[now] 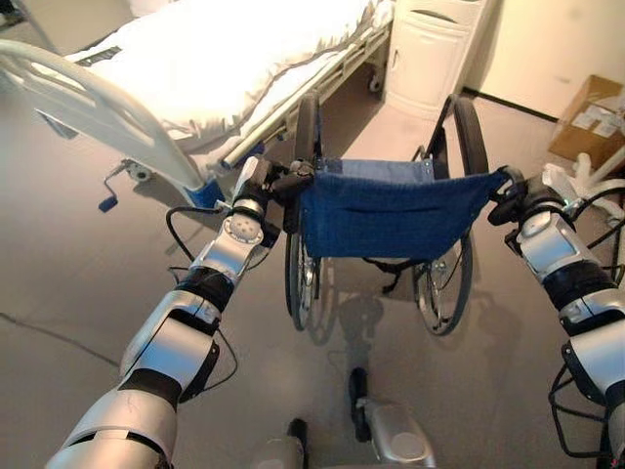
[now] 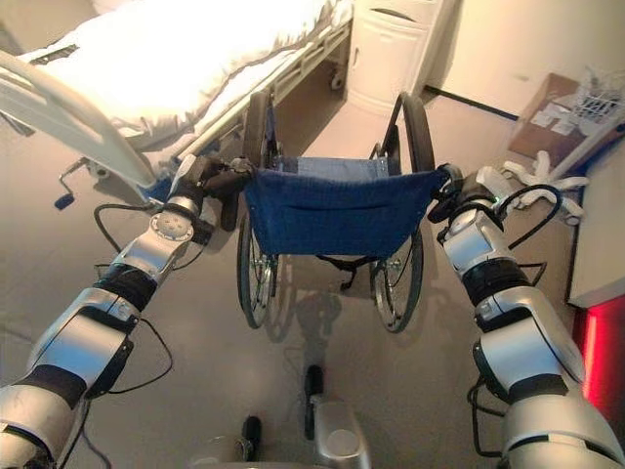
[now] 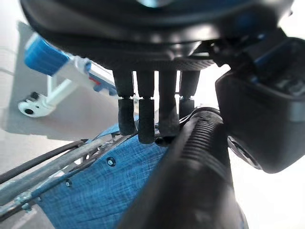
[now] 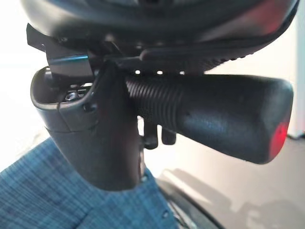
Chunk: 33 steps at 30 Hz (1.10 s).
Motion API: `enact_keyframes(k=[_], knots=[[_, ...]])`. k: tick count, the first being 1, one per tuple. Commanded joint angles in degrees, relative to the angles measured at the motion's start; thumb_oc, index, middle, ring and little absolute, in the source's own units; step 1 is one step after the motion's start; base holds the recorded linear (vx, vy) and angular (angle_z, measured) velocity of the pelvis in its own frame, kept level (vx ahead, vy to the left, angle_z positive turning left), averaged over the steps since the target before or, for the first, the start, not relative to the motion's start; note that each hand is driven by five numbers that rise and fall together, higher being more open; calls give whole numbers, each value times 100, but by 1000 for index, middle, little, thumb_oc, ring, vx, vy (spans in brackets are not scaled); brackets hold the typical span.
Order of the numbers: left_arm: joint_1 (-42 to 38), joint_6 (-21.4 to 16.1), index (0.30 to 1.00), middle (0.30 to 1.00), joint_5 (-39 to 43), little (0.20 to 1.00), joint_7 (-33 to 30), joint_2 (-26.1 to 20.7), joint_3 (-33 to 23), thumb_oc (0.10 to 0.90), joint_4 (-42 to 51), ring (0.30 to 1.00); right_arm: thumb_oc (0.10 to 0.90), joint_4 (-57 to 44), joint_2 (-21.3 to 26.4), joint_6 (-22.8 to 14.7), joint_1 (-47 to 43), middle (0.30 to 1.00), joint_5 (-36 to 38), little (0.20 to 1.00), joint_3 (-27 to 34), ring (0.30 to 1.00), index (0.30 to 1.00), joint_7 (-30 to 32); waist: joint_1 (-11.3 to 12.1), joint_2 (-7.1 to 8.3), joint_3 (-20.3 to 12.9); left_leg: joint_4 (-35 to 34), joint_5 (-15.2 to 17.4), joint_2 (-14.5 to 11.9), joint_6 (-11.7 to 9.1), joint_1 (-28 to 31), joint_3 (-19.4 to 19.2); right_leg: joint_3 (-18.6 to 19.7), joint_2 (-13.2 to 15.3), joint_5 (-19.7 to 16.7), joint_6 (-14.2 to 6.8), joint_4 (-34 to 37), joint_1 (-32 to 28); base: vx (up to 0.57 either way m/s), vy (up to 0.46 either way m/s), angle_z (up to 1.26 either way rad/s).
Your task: Push the wheelchair next to the bed
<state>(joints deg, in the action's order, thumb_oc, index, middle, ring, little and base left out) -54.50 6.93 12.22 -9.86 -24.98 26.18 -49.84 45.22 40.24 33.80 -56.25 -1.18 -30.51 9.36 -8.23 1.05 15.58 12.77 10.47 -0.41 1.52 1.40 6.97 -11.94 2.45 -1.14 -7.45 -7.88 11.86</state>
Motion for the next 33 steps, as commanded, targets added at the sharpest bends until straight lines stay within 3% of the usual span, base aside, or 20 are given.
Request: enact_keyframes(k=[1,2,4,6,10,12,15,16,17,19,22,24,28,29,31,33], knots=[[134,-99,300,300,-251,300,-149,-226,296,400,-381,300,400,65,-1244,-900,-35,300,1072,300,-459,300,300,-447,367,184,31,-738,-449,170,-373,877,-239,458,292,-1054,320,381,101,123,-157,35],[26,-135,300,300,-228,300,-102,-241,351,400,-488,300,400,106,-1196,-841,-132,300,1167,300,-483,300,300,-450,342,152,5,-666,-790,58,-479,793,-283,365,231,-1004,388,453,83,114,-140,25],[-22,-127,300,300,-200,300,-78,-246,394,400,-543,300,400,127,-1165,-815,-168,300,1256,300,-521,300,300,-440,325,151,-14,-532,-967,7,-542,727,-311,329,198,-958,436,522,24,186,-143,16],[19,-190,300,300,-170,300,13,-294,421,400,-626,300,400,162,-1107,-798,-108,300,1289,300,-509,300,300,-461,258,127,-99,-150,-1413,-136,-690,718,-419,245,114,-854,552,607,-87,253,-141,42],[-4,-199,300,300,-143,300,101,-340,446,400,-672,300,400,124,-1110,-711,-44,300,1341,300,-544,300,300,-428,224,157,-125,458,-1889,-254,-798,543,-492,181,35,-663,722,582,-245,244,-110,3],[0,-207,300,300,-163,300,156,-368,447,400,-643,300,400,103,-1101,-664,-39,300,1370,300,-535,300,300,-406,270,177,-85,487,-1888,-270,-788,361,-526,234,-2,-603,750,596,-372,285,-96,18],[102,-213,300,300,-211,300,135,-394,392,400,-425,300,400,-5,-1147,-510,-28,300,1467,300,-521,300,300,-238,446,183,83,57,-1827,-131,-681,-129,-499,549,-139,-495,731,636,-691,279,-16,-6],[192,-161,300,300,-214,300,59,-402,378,400,-186,300,400,-70,-1190,-424,-30,300,1507,300,-524,300,300,-81,610,159,245,-233,-1984,-19,-664,-615,-511,763,-202,-409,703,692,-941,334,24,-13],[212,-152,300,300,-213,300,48,-401,375,400,-154,300,400,-76,-1196,-412,-24,300,1518,300,-525,300,300,-55,647,156,286,-245,-1978,-14,-664,-635,-529,801,-213,-387,700,706,-1006,375,49,-41],[413,-56,300,300,-216,300,-89,-400,359,400,144,300,400,-224,-1288,-310,53,300,1504,300,-493,300,300,80,899,105,485,-573,-2343,56,-706,-1225,-473,1009,-314,-234,721,768,-1379,404,80,-56],[664,67,300,300,-165,300,-198,-500,304,400,398,300,400,-492,-1275,-163,112,300,1529,300,-485,300,300,78,1136,9,661,-1155,-2755,14,-748,-1528,-419,1226,-451,47,773,718,-1804,516,155,-87],[777,132,300,300,-62,300,-147,-682,208,400,395,300,400,-639,-1198,-135,129,300,1476,300,-517,300,300,-160,1317,-38,662,-1633,-2753,43,-742,-1735,-340,1433,-482,370,774,584,-2183,632,261,-91],[906,149,300,300,23,300,-62,-874,105,400,377,300,400,-735,-1112,-161,167,300,1475,300,-601,300,300,-442,1409,-106,581,-1403,-2654,32,-696,-1787,-544,1692,-415,736,724,404,-2586,525,295,-82],[878,209,300,300,104,300,-64,-835,138,400,331,300,400,-691,-1132,-166,198,300,1547,300,-617,300,300,-428,1383,-69,499,-1011,-2154,93,-503,-1751,-713,1689,-292,755,693,212,-2601,518,330,-79],[725,176,300,300,66,300,38,-821,279,400,111,300,400,-476,-1288,-312,378,300,1381,300,-517,300,300,-501,1421,6,345,-718,-2091,203,-500,-1866,-786,1570,-114,646,560,280,-2677,379,243,-44],[401,374,300,300,19,300,-45,-774,391,400,125,300,400,-555,-1426,-394,447,300,1484,300,-550,300,300,-208,1404,102,365,-917,-1978,298,-324,-1561,-808,1302,278,195,248,211,-2395,236,239,-24]])
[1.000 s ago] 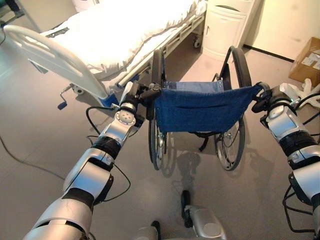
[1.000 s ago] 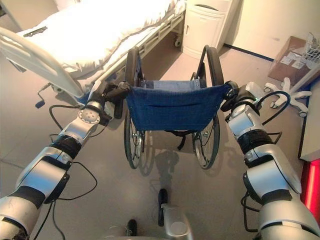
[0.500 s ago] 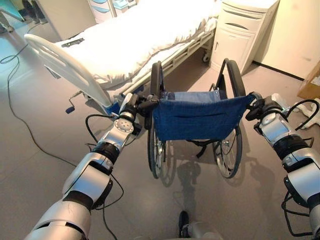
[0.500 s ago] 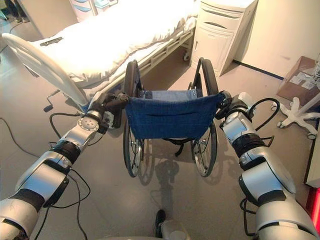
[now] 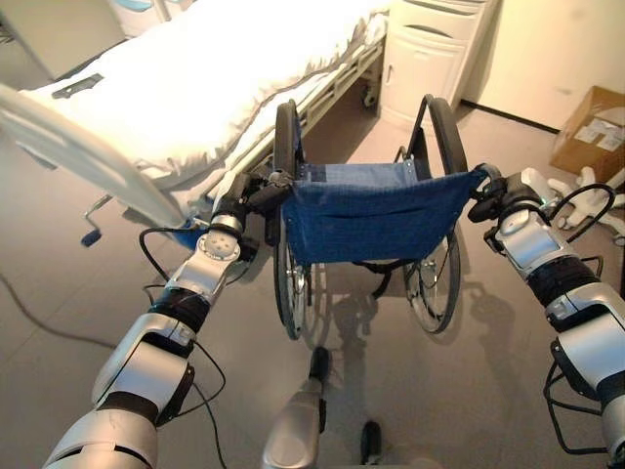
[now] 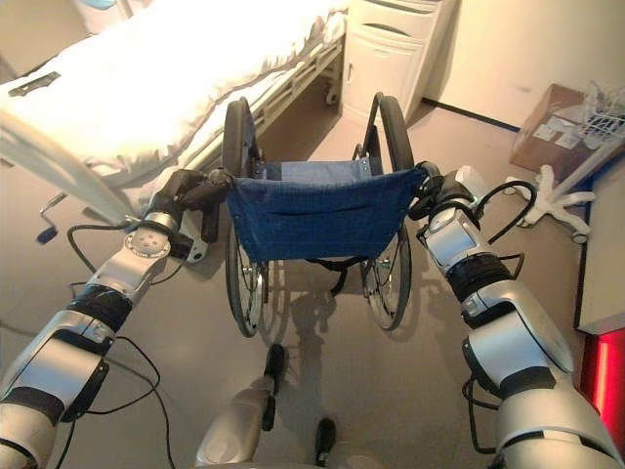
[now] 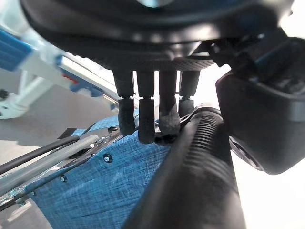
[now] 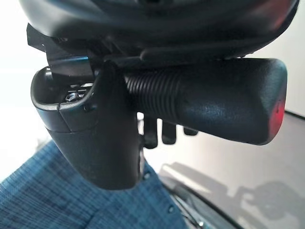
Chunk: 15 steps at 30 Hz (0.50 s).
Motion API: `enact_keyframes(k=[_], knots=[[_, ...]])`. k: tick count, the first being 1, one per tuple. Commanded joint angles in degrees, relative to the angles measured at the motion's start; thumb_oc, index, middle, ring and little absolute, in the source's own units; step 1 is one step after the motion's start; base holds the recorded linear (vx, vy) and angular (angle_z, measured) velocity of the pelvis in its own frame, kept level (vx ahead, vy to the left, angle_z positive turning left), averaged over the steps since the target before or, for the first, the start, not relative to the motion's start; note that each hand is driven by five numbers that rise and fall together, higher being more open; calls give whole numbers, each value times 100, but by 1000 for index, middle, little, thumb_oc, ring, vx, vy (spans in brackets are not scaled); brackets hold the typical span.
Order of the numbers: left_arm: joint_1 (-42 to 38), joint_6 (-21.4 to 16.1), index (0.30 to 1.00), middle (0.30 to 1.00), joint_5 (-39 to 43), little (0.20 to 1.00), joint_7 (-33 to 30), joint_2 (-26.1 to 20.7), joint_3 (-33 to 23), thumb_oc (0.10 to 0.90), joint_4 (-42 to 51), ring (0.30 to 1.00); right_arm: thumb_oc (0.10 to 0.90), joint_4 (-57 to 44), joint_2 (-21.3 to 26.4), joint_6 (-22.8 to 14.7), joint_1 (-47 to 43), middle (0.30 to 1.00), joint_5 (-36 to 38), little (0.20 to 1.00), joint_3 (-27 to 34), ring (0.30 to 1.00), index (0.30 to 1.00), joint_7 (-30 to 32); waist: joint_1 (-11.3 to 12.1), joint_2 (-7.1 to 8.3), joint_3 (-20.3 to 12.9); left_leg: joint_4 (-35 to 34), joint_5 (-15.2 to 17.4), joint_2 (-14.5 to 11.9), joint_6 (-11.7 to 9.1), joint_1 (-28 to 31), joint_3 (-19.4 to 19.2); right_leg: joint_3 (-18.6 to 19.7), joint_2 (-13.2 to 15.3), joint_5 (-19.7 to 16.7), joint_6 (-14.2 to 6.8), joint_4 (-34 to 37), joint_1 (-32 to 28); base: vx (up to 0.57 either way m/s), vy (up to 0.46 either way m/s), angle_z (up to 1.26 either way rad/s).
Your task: Push the wheelchair next to the bed
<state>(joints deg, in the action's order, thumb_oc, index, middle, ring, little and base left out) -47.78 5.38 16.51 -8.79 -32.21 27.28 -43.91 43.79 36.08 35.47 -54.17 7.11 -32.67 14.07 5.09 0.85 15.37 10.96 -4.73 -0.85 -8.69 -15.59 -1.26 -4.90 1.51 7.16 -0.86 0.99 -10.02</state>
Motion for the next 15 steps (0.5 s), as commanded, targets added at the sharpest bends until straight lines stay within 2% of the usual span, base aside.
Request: enact_keyframes(k=[1,4,9,12,14,15], knots=[[-434,534,300,300,-404,300,-180,-36,306,400,-570,300,400,-472,-1061,-509,171,300,677,300,-344,300,300,-619,20,128,398,-825,-454,336,727,245,-21,582,456,-739,-461,-672,-108,171,262,-12],[-669,478,300,300,-417,300,-254,61,301,400,-805,300,400,-392,-1208,-471,-23,300,779,300,-303,300,300,-489,-41,127,360,-858,-369,346,790,322,-59,568,601,-936,-543,-765,87,155,213,-11],[-627,366,300,300,-513,300,-326,180,203,400,-1058,300,400,-256,-1497,-462,-44,300,789,300,-216,300,300,-563,-45,85,63,-1016,-331,330,865,519,-84,594,731,-1365,-630,-1298,171,209,179,-30],[-491,231,300,300,-480,300,-422,209,104,400,-1094,300,400,-147,-1593,-665,161,300,814,300,-142,300,300,-616,-28,85,-169,-1097,-334,404,943,632,-145,509,627,-1547,-651,-1586,234,230,165,-45],[-393,163,300,300,-485,300,-480,224,53,400,-1047,300,400,-92,-1607,-771,237,300,802,300,-102,300,300,-668,-34,81,-245,-1178,-323,430,963,755,-133,476,592,-1564,-650,-1537,337,285,100,-11],[-263,83,300,300,-465,300,-589,239,-12,400,-918,300,400,-38,-1607,-810,270,300,854,300,-79,300,300,-670,-99,36,-301,-1241,-312,426,958,950,-123,439,386,-1435,-600,-1314,640,349,90,-14]])
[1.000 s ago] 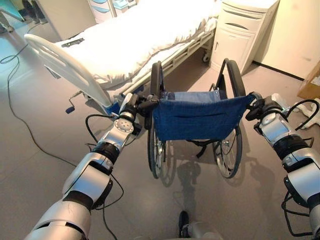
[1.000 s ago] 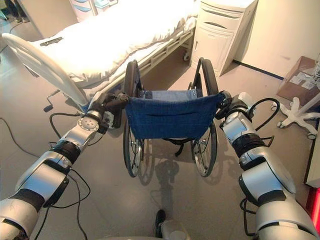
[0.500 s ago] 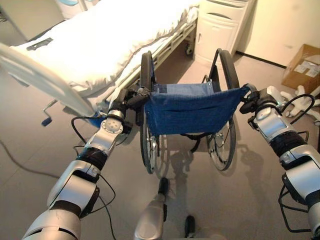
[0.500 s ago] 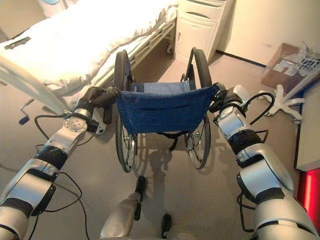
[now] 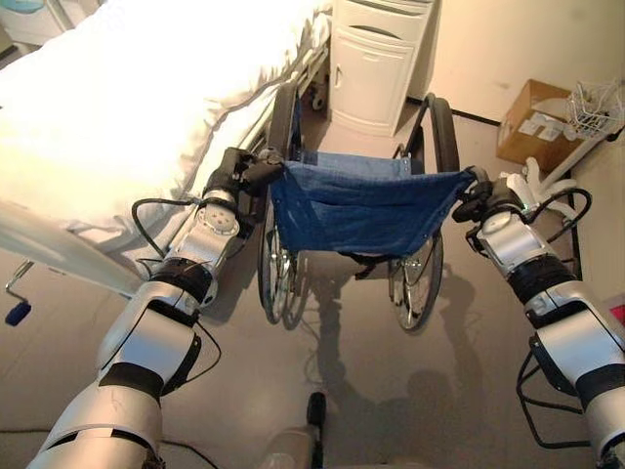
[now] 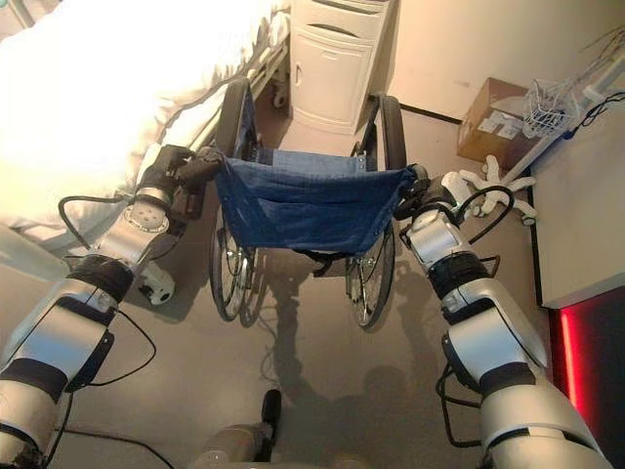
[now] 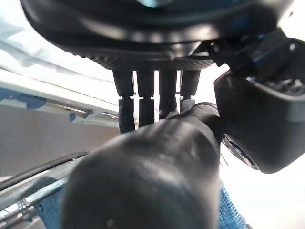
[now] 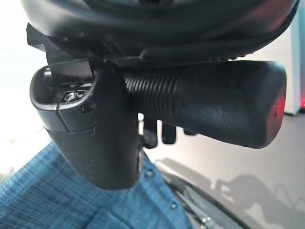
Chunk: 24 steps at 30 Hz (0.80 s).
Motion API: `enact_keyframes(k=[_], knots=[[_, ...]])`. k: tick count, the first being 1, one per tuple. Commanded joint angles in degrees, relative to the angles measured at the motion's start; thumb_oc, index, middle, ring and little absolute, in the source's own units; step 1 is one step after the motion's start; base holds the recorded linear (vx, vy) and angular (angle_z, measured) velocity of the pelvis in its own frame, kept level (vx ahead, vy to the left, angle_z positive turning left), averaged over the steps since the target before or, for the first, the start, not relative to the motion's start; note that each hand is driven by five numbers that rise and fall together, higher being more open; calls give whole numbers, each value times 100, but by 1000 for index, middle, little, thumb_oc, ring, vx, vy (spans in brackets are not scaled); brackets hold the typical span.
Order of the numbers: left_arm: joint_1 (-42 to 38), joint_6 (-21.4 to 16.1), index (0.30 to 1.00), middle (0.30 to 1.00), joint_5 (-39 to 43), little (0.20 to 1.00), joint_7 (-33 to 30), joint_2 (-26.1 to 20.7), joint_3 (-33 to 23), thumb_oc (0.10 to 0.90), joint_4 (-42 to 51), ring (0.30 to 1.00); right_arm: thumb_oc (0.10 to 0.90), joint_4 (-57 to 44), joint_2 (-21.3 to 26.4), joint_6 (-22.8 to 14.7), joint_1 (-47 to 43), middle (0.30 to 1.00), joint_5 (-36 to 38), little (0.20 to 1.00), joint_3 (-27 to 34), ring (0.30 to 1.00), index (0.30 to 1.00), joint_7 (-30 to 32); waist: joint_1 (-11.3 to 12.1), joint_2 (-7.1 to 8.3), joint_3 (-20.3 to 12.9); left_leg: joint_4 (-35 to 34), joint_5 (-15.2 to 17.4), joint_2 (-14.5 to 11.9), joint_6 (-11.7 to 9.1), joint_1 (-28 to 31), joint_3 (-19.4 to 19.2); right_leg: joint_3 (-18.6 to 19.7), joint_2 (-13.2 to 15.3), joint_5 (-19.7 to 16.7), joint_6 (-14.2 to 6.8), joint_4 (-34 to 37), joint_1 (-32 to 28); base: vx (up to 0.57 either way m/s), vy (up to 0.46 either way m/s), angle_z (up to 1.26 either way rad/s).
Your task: Push the wheelchair next to the bed
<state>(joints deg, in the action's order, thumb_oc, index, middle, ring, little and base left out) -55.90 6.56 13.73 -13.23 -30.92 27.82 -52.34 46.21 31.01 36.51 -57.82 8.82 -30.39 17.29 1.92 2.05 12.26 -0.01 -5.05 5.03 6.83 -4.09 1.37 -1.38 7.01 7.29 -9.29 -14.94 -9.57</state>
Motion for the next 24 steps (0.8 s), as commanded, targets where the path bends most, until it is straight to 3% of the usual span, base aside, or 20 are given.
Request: enact_keyframes(k=[1,2,5,7,9,12,14,16,17,18,19,20,21,24], knots=[[597,-26,300,300,-140,300,-195,108,-107,400,26,300,400,-297,-1083,-928,652,300,684,300,-288,300,300,-983,161,-113,10,-168,-253,-157,-611,-72,-362,29,-287,-1330,317,432,796,412,94,-12],[636,1,300,300,-89,300,-232,102,-154,400,128,300,400,-346,-1061,-923,660,300,689,300,-269,300,300,-996,88,-133,33,-192,-209,-142,-628,71,-331,-68,-391,-1259,392,587,1004,315,49,-20],[607,20,300,300,42,300,-390,106,-259,400,388,300,400,-730,-947,-776,547,300,821,300,-239,300,300,-907,-299,-69,324,-221,269,93,-494,654,-183,-405,-527,-1898,381,932,2248,317,-13,13],[655,1,300,300,37,300,-406,138,-274,400,524,300,400,-974,-860,-744,654,300,834,300,-187,300,300,-828,-472,-11,396,-205,520,220,-440,937,-7,-473,-535,-2171,313,1344,2649,453,-86,61],[754,-78,300,300,-56,300,-388,189,-296,400,610,300,400,-1183,-711,-782,798,300,885,300,-119,300,300,-818,-587,-33,435,-125,729,243,-420,1170,157,-595,-589,-2261,307,1692,2737,452,-122,86],[861,-128,300,300,-291,300,-345,221,-372,400,684,300,400,-1312,-649,-767,811,300,960,300,-99,300,300,-782,-526,28,429,103,872,267,-420,1165,-45,-915,-499,-2145,399,1442,2534,307,-156,87],[765,-179,300,300,-217,300,-223,233,-341,400,462,300,400,-1060,-675,-915,773,300,1120,300,-114,300,300,-761,-557,134,278,915,1096,361,-514,1145,-106,-874,-420,-2015,530,1347,2240,438,-164,66],[798,-252,300,300,-132,300,-289,328,-310,400,297,300,400,-805,-660,-1152,937,300,909,300,-127,300,300,-945,-719,-11,77,1608,392,-144,-998,1523,-318,-1185,-488,-1793,782,1330,2021,288,-17,60],[815,-281,300,300,-92,300,-321,355,-305,400,277,300,400,-774,-659,-1193,968,300,887,300,-129,300,300,-963,-763,6,36,1768,121,-227,-1099,1524,-391,-1229,-461,-1787,829,1358,1968,159,-31,23],[832,-318,300,300,-42,300,-340,409,-303,400,271,300,400,-805,-642,-1192,1034,300,871,300,-121,300,300,-945,-759,39,29,2267,-337,-359,-1286,1274,-512,-1277,-430,-1731,914,1448,1696,210,-111,25],[768,-285,300,300,-92,300,-304,419,-270,400,310,300,400,-852,-612,-1139,1029,300,892,300,-137,300,300,-928,-581,150,177,3042,-592,-471,-1436,439,-597,-1204,-402,-1578,1001,1686,1142,215,-131,31],[763,-271,300,300,-141,300,-288,411,-266,400,328,300,400,-837,-603,-1139,999,300,908,300,-150,300,300,-935,-527,218,214,3127,-678,-452,-1451,153,-607,-1179,-349,-1547,1000,1747,1018,251,-85,15],[838,-296,300,300,-148,300,-252,283,-299,400,382,300,400,-800,-559,-1174,909,300,930,300,-194,300,300,-1002,-342,260,370,3115,-792,-590,-1467,-552,-583,-1010,-370,-1460,993,1845,668,196,38,-53],[908,-293,300,300,-9,300,-147,28,-398,400,429,300,400,-842,-596,-1020,654,300,908,300,-266,300,300,-1083,-103,175,591,2410,-922,-746,-1418,-867,-458,-649,-484,-1374,952,1832,362,255,162,-103]])
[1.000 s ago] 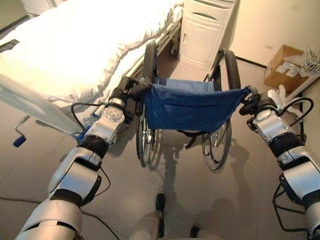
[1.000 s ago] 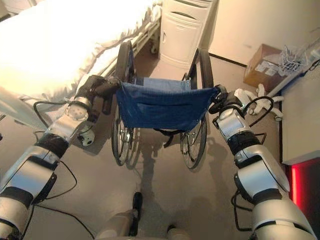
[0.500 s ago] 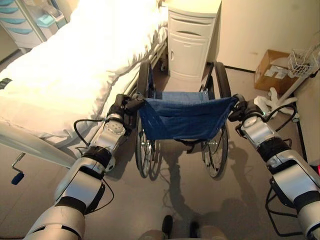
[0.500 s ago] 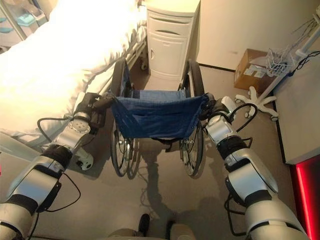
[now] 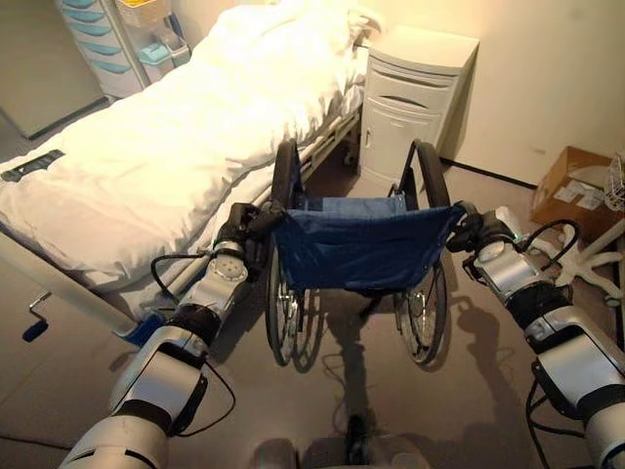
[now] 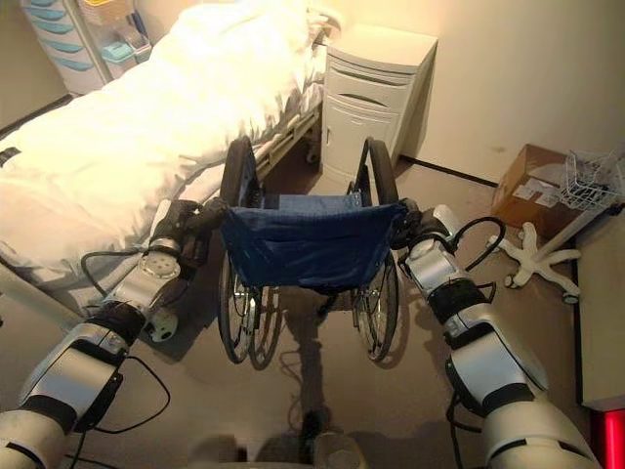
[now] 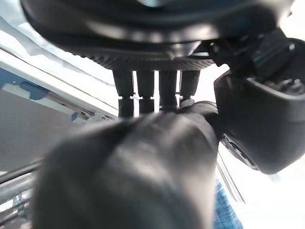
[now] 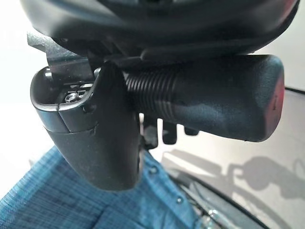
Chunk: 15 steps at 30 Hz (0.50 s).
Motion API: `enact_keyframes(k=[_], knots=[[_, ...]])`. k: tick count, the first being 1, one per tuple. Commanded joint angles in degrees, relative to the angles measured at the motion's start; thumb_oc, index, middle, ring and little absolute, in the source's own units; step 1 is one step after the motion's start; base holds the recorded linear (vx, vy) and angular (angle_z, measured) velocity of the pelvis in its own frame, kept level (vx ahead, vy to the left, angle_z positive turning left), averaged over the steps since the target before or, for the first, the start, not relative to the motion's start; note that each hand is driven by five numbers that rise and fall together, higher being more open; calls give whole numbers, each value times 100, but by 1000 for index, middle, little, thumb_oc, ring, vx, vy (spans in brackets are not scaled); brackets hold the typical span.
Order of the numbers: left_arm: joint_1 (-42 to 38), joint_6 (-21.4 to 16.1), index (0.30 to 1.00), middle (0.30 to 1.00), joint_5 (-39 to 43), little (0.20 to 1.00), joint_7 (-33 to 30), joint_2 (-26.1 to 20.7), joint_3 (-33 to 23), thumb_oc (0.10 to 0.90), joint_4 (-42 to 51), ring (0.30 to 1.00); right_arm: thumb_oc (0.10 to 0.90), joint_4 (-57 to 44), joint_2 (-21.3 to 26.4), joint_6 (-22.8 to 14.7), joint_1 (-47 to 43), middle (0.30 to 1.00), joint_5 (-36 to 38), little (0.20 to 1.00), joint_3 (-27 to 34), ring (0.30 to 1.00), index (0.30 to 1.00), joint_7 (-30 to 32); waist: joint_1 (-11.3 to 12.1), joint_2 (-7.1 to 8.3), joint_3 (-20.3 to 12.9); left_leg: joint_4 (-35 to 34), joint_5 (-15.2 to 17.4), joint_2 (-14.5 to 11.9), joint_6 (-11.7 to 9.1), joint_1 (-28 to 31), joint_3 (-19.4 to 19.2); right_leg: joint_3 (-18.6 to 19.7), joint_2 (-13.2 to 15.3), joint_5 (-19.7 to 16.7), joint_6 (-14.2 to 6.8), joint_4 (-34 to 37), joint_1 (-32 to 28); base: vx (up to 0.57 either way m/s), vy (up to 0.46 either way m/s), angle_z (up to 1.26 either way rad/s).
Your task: Push the wheelchair next to the bed
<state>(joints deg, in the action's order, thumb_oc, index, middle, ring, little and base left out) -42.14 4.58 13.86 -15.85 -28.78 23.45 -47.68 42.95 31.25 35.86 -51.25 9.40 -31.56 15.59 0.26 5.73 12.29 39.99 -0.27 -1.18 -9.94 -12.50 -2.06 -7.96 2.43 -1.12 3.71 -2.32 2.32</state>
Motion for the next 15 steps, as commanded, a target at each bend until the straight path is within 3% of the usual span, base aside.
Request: enact_keyframes(k=[1,5,9,15], knots=[[-446,-64,300,300,61,300,151,-304,7,400,-61,300,400,-491,-741,-859,-173,300,846,300,-251,300,300,-905,246,-313,644,-2402,-1610,-99,284,-185,186,312,-137,-418,-374,534,-980,409,313,-85],[-228,-83,300,300,67,300,156,-401,-41,400,-26,300,400,-510,-819,-750,-267,300,776,300,-386,300,300,-1038,519,-462,555,-3544,-1835,-27,308,-170,690,725,-189,-214,-411,544,-1245,375,295,-88],[-158,30,300,300,-37,300,257,-410,0,400,-64,300,400,-447,-848,-756,-142,300,751,300,-388,300,300,-1189,531,-465,297,-3641,-1054,197,526,204,567,683,86,-81,-607,313,-1238,278,265,-69],[-601,187,300,300,9,300,249,-456,237,400,-211,300,400,-292,-924,-849,-397,300,911,300,-438,300,300,-1097,555,-452,234,-4219,-784,357,810,678,600,510,394,-311,-877,332,-698,124,192,-19]])
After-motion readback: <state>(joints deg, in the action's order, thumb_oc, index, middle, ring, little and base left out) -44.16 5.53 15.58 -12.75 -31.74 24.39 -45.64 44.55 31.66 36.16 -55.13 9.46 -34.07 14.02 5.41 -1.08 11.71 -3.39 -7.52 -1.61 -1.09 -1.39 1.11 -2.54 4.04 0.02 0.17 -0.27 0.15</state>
